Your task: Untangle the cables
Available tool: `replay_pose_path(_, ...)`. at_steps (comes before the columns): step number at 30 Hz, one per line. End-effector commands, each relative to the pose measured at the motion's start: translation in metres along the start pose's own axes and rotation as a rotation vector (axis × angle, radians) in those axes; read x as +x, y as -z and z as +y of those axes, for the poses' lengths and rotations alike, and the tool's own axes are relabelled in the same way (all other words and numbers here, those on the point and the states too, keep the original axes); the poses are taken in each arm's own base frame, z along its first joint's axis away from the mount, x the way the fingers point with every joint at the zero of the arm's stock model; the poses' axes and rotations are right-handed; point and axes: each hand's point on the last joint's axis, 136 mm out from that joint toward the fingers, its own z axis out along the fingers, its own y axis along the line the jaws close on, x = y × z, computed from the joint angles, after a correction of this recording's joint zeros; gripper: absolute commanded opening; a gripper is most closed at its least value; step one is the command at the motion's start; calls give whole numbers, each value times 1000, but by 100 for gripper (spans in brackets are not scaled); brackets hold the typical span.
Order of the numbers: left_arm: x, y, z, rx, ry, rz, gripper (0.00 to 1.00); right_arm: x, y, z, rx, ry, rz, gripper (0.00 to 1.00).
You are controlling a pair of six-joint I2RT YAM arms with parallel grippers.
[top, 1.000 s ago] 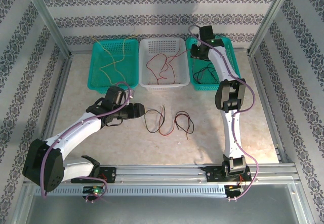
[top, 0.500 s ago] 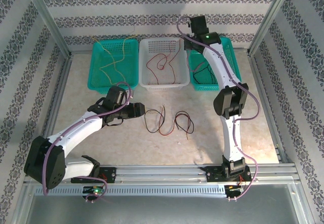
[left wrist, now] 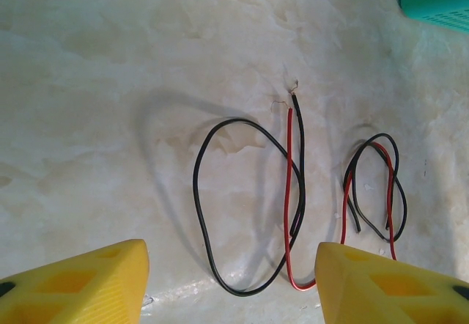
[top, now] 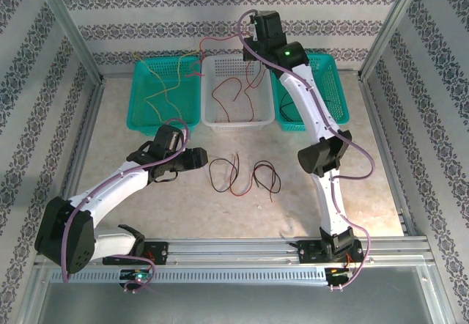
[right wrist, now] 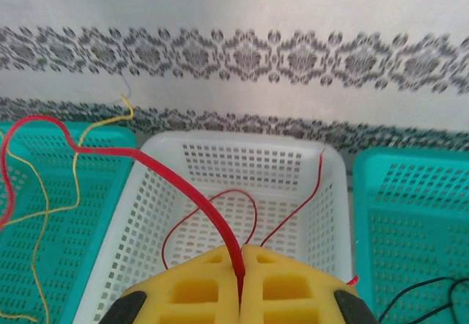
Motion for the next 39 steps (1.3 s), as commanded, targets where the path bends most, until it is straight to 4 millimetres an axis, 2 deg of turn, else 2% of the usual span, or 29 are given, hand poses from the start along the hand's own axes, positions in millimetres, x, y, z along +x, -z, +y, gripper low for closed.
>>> replay_pose_path(1, 2, 0, -5, 4, -19, 17, 60, 44, -45, -11, -23, -107, 128, 0)
replay_pose_path(5, 2, 0, -7, 10, -28, 23, 59, 76, -76, -27, -39, -249, 217, 0)
replay_pose_path(9, 0, -1, -8, 10, -34, 23, 58, 100, -87, -48, 71, -282, 262, 0)
replay_pose_path(14, -1, -2, -9, 11, -34, 27, 57, 116, -89, -55, 130, -258, 289, 0)
replay_pose_path(20, 3, -1, 0, -38, -30, 41, 58, 135, -94, -56, 173, -217, 332, 0)
replay_pose_path(26, 5, 2, 5, -64, -39, 47, 58, 151, -78, -103, 472, -144, 369, 0)
replay_pose_path(29, 5, 2, 6, -70, -44, 48, 58, 160, -75, -118, 494, -206, 388, 0)
replay_pose_path(32, 6, 1, 7, -75, -49, 48, 58, 162, -79, -114, 429, -253, 377, 0)
replay_pose_path(35, 6, 0, 9, -82, -52, 51, 58, 159, -82, -102, 406, -211, 382, 0)
replay_pose_path(39, 5, -2, 10, -84, -49, 52, 58, 167, -88, -99, 419, -189, 426, 0)
